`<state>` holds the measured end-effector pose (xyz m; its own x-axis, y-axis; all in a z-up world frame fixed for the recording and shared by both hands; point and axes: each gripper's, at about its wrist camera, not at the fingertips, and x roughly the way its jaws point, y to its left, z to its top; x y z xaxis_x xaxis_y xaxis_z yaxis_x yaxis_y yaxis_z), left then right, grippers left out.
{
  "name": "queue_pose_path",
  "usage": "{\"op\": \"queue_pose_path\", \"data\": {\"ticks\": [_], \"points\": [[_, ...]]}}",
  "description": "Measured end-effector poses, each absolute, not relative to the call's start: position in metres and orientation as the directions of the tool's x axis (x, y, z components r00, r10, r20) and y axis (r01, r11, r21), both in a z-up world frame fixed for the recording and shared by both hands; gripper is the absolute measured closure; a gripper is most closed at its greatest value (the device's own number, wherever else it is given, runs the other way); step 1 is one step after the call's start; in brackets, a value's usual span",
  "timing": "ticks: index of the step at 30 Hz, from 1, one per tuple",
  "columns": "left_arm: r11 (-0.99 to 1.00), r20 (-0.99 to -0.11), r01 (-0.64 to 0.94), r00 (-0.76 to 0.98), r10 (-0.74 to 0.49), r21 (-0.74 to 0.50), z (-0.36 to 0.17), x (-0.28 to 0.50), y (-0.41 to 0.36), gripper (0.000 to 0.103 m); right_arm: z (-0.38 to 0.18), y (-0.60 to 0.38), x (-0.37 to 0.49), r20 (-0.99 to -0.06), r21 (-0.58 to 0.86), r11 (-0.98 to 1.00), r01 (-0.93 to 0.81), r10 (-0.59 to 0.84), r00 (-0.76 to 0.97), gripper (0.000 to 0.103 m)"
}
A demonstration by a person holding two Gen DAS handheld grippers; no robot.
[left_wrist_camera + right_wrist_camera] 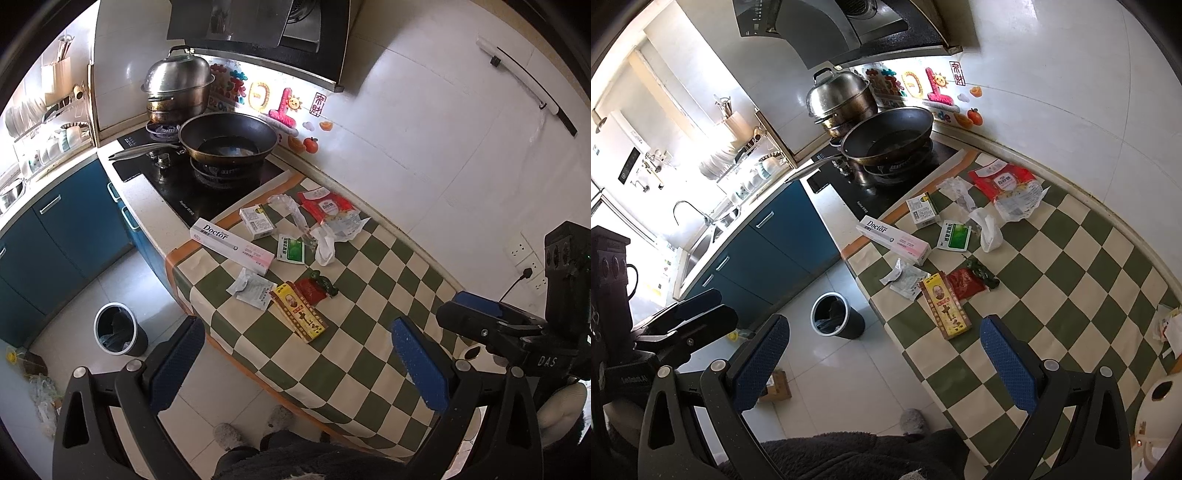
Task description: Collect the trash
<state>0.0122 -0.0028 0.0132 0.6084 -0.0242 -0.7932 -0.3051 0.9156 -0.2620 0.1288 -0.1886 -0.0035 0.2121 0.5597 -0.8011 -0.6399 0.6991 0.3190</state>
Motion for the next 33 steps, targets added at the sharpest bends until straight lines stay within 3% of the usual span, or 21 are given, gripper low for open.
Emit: {"op": "queue_pose_path", "data": {"ticks": [27,30,33], "points": [[0.914,-0.794,-0.307,0.608,-0.027,-0.266,0.011,0.019,-0.006,0.000,0.002,-0.186,0.132,-0.797,0.327,0.701,-0.633,0.564,0.213,0.000],[0.920,-0.805,-0.355,0.588,0.082,-0.166,0.005,0.029,-0.001,0.000,0.003,-0.185,0.133,-0.799,0.320,0.713,-0.624,0.557,0.227,0.000],[0.886,-0.790,-0.456,0.511,0.338,0.083,-0.017,0.048,0.005,0.000,-0.012,-0.178,0.137,-0.821,0.258,0.785,-0.563,0.485,0.301,0.000]]}}
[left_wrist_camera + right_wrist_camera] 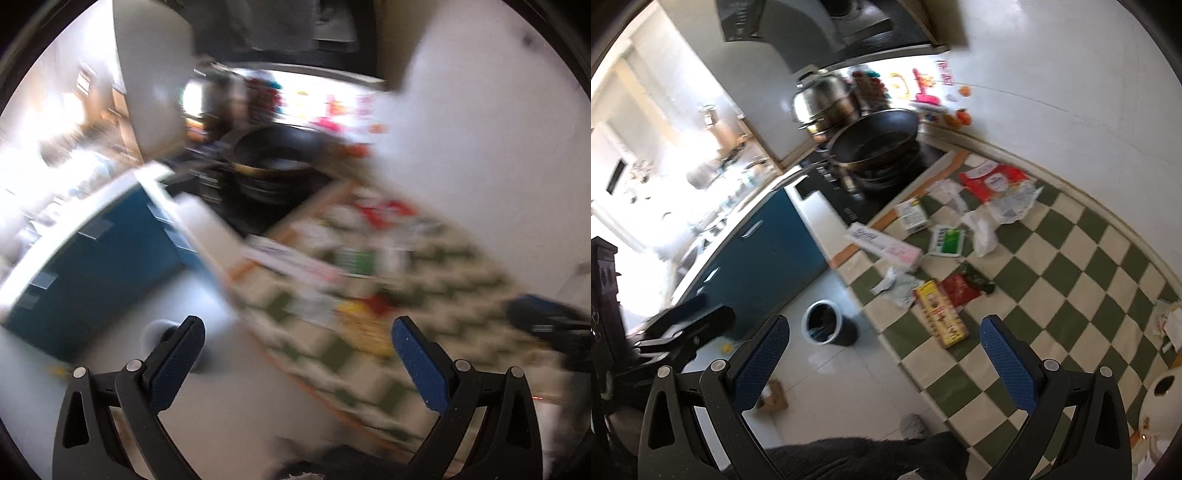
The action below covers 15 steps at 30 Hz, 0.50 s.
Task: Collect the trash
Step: 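Grasp the Doctor toothpaste box with left tool while right tool grasps yellow seasoning box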
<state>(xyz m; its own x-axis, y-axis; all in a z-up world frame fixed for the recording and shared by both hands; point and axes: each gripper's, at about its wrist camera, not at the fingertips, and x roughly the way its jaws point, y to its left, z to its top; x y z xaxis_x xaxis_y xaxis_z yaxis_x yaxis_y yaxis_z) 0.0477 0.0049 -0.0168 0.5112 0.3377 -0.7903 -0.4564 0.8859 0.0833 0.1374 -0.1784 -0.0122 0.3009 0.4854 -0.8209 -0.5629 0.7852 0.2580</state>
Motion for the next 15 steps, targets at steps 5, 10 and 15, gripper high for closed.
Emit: {"op": "queue_pose_path", "data": {"ticks": [5,10,15], "points": [[0.841,-0.831,-0.498,0.362,0.423,0.211,-0.092,0.089,0.033,0.000,-0.098,-0.144,0.162,-0.893,0.092,0.871,-0.483,0.287,0.346,0.000],[0.850,-0.893,-0.469,0.237,0.383,0.240,-0.171,0.123,0.050,0.000,-0.226,-0.107,0.209,-0.964,-0.031,0.894,-0.447,0.092,0.250,0.000],[0.845,-0.941,-0.489,0.127,0.314,0.216,-0.223,0.131,0.084,0.000,-0.304,-0.070,0.231,-0.983,-0.113,0.865,-0.488,-0.026,0.180,0.000]]}}
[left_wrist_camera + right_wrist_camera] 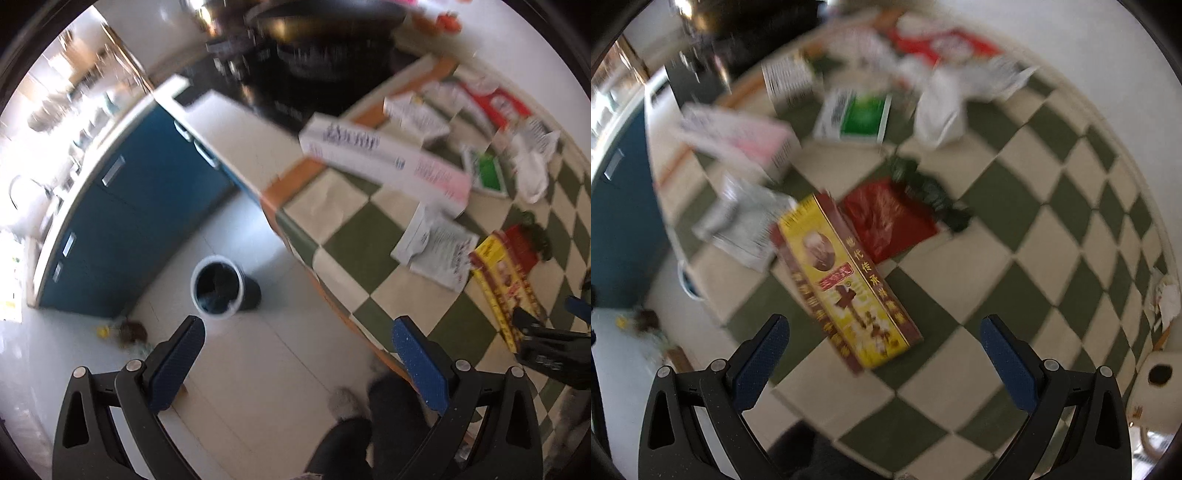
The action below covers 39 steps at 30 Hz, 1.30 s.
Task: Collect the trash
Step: 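Grasp the Doctor toothpaste box with left tool while right tool grasps yellow seasoning box, then carry both boxes over the white bin and open both tools to drop them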
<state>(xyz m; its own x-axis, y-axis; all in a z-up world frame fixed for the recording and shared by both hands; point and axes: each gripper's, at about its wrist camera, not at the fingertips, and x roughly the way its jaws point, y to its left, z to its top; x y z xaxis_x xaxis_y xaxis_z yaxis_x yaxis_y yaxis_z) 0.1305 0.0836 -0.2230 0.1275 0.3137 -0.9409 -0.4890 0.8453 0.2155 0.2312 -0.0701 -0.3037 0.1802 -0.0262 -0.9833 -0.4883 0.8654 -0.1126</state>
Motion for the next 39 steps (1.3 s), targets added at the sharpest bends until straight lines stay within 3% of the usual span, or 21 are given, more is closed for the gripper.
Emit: {"op": "queue_pose_path", "data": {"ticks": [4,6,10,12,15,20,23,25,26,27,28,34,39], "points": [[0.837,-0.949,-0.485,0.042,0.313,0.254,-0.253,0.140,0.089,0.000,-0.336,-0.043,0.231,-0.986,-0.135,0.813,-0.566,-0.054,0.157,0.009],[0.835,-0.963,-0.502,0.012,0.268,0.226,-0.265,0.143,0.091,0.000,-0.340,-0.035,0.228,-0.990,-0.108,0.800,-0.591,-0.030,0.140,0.031],[0.829,-0.979,-0.526,-0.034,0.202,0.190,-0.276,0.156,0.100,0.000,-0.320,-0.025,0.221,-0.986,-0.058,0.802,-0.594,0.046,0.158,0.035],[0.814,-0.986,-0.562,-0.015,0.167,0.146,-0.267,0.167,0.108,0.000,-0.305,-0.026,0.227,-0.984,-0.013,0.824,-0.567,0.089,0.153,0.040],[0.767,-0.992,-0.638,0.036,0.118,0.068,-0.255,0.191,0.127,0.000,-0.276,-0.024,0.257,-0.968,0.054,0.867,-0.496,0.167,0.186,0.040],[0.591,-0.989,-0.793,0.105,-0.107,-0.148,-0.284,0.236,0.172,0.001,-0.275,-0.004,0.318,-0.948,0.035,0.896,-0.443,0.170,0.268,0.040],[0.479,-0.962,-0.846,0.132,-0.239,-0.235,-0.318,0.252,0.191,0.015,-0.285,0.012,0.345,-0.942,0.019,0.903,-0.429,0.160,0.295,0.040],[0.424,-0.947,-0.870,0.131,-0.294,-0.252,-0.339,0.257,0.198,0.038,-0.294,0.027,0.368,-0.942,0.014,0.906,-0.423,0.155,0.299,0.041],[0.414,-0.950,-0.878,0.123,-0.286,-0.238,-0.341,0.257,0.200,0.038,-0.299,0.035,0.368,-0.942,0.018,0.907,-0.420,0.157,0.298,0.041],[0.426,-0.955,-0.872,0.135,-0.263,-0.241,-0.338,0.259,0.202,0.050,-0.303,0.037,0.375,-0.943,0.024,0.907,-0.419,0.160,0.293,0.041],[0.455,-0.959,-0.859,0.131,-0.250,-0.236,-0.336,0.263,0.202,0.051,-0.302,0.036,0.382,-0.943,0.031,0.908,-0.419,0.165,0.288,0.041],[0.691,-0.997,-0.720,0.062,-0.040,-0.072,-0.319,0.251,0.193,0.057,-0.288,0.035,0.380,-0.938,0.065,0.909,-0.413,0.197,0.285,0.041],[0.772,-0.992,-0.636,0.095,0.085,0.005,-0.296,0.207,0.199,0.058,-0.243,-0.016,0.385,-0.927,0.097,0.910,-0.403,0.230,0.296,0.042]]}}
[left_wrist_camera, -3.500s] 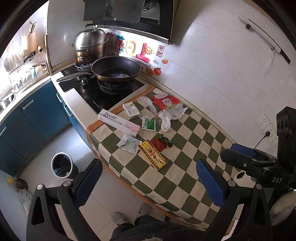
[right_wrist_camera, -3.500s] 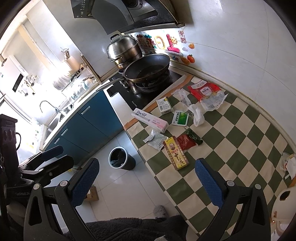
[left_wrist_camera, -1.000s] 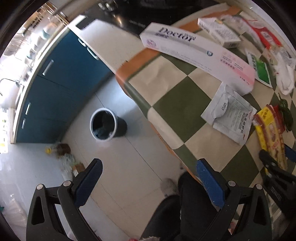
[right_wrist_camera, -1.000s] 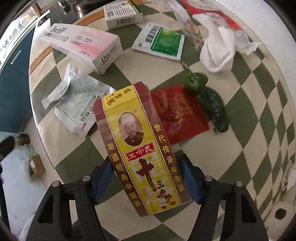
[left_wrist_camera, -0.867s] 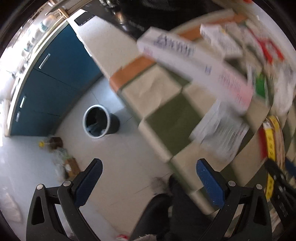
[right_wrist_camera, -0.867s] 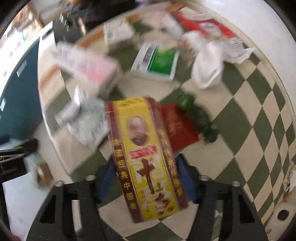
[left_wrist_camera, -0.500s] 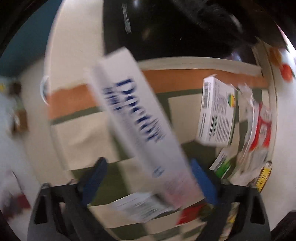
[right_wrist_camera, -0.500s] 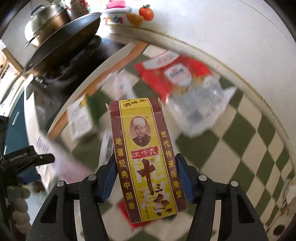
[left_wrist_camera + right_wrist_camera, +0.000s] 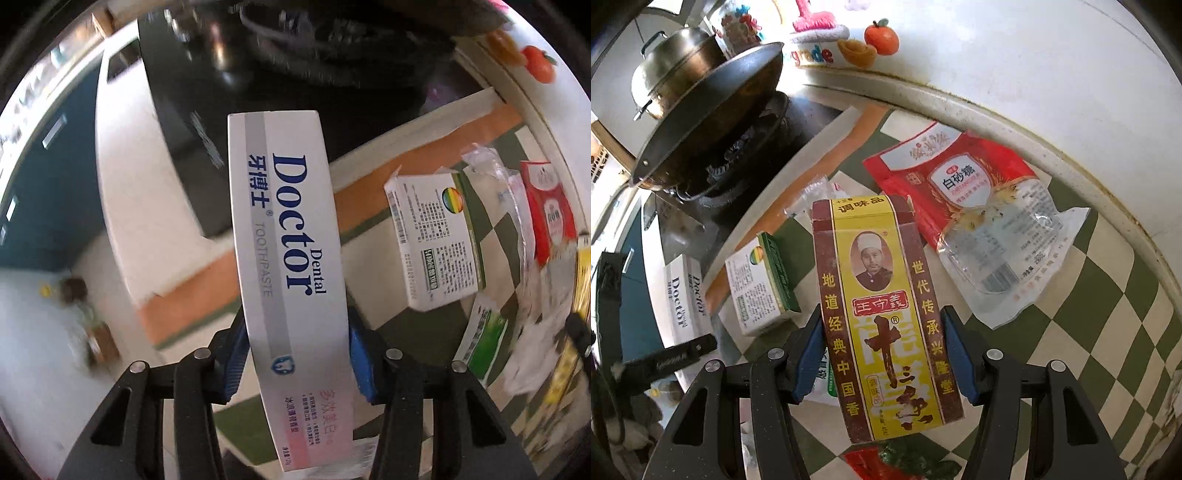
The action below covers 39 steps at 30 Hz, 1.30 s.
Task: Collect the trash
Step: 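Carry both boxes over the white bin and open both tools to drop them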
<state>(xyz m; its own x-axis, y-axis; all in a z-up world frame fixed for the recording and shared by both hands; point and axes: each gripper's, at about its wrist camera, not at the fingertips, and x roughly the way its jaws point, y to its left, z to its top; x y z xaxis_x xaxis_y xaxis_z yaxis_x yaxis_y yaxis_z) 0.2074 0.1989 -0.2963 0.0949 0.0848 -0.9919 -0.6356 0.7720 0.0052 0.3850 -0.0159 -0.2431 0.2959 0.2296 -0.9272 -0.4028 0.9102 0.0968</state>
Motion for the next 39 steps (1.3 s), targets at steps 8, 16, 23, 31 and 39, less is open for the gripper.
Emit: {"op": "queue_pose_path", "data": {"ticks": [8,16,23,31,39], "points": [[0.772,-0.959,-0.633,0.248,0.135,-0.055,-0.223,0.136,0.233,0.058,-0.191,0.005,0.354,-0.891,0.152,0.881,-0.448,0.318,0.323,0.042],[0.687,-0.949,-0.720,0.277,0.154,-0.098,-0.167,0.105,0.287,0.058,-0.174,0.111,0.264,-0.866,0.251,0.770,-0.586,0.449,0.219,0.042],[0.559,-0.981,-0.824,0.173,0.091,-0.094,-0.243,-0.017,0.414,0.058,-0.252,0.261,0.148,-0.903,0.298,0.665,-0.685,0.429,0.023,0.042],[0.354,-0.953,-0.904,0.149,-0.263,-0.239,-0.492,-0.124,0.553,0.058,-0.478,0.420,0.057,-0.963,0.255,0.612,-0.749,0.234,-0.137,0.042],[0.197,-0.811,-0.898,0.237,-0.534,-0.392,-0.736,-0.146,0.614,0.058,-0.726,0.499,0.030,-0.962,0.265,0.526,-0.808,0.091,-0.256,0.042]]}}
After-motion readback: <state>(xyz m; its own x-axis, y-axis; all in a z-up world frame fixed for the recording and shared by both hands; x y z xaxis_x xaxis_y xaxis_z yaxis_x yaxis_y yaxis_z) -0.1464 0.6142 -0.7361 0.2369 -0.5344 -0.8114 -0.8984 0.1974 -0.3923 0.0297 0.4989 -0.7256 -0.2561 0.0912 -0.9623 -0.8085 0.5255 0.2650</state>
